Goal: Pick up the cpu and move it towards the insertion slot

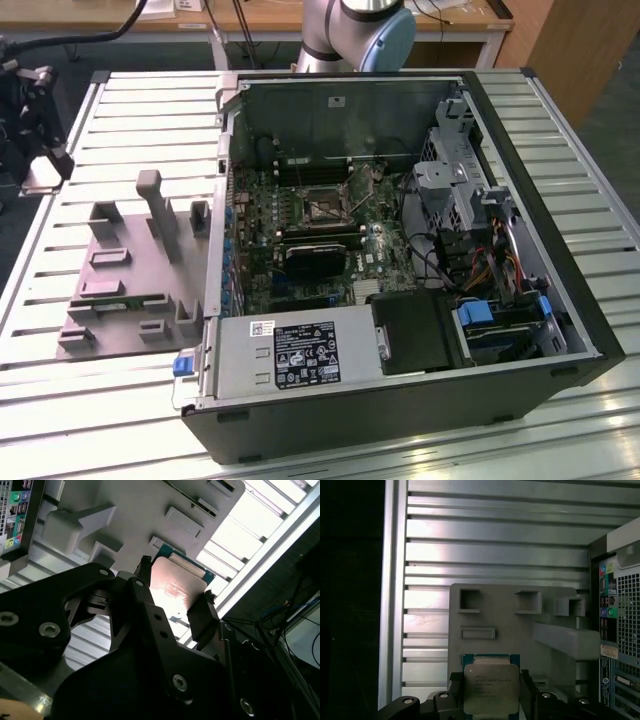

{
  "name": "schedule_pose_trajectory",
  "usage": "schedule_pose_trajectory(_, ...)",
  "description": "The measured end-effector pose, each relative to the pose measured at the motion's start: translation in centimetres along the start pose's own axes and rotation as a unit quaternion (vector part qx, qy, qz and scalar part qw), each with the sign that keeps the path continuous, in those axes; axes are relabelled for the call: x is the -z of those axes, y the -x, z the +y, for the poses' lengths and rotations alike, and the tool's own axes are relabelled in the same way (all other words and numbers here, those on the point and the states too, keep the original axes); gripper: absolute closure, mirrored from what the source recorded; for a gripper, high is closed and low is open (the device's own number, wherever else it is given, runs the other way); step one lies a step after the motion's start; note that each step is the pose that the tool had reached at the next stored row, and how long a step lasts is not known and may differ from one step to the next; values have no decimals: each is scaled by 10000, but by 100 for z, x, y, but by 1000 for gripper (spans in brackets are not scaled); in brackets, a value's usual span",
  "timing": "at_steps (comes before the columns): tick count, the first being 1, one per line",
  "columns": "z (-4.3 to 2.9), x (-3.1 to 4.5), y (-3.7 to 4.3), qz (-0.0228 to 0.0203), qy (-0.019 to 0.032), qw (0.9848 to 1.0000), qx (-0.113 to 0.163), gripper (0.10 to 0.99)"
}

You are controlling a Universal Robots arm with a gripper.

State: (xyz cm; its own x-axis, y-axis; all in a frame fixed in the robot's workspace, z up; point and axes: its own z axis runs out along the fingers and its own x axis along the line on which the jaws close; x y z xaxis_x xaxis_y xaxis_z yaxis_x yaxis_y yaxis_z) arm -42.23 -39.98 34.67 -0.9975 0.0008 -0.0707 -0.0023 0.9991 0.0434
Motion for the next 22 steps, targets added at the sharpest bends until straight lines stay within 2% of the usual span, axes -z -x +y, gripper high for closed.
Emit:
schedule_pose_trajectory(9,10,228,16,-42,0,10000,2,549)
schedule_pose_trajectory(16,16,358,25,-67,0,10000,3,549)
schedule_pose_trajectory(22,17,375,27,-70,0,10000,3,549)
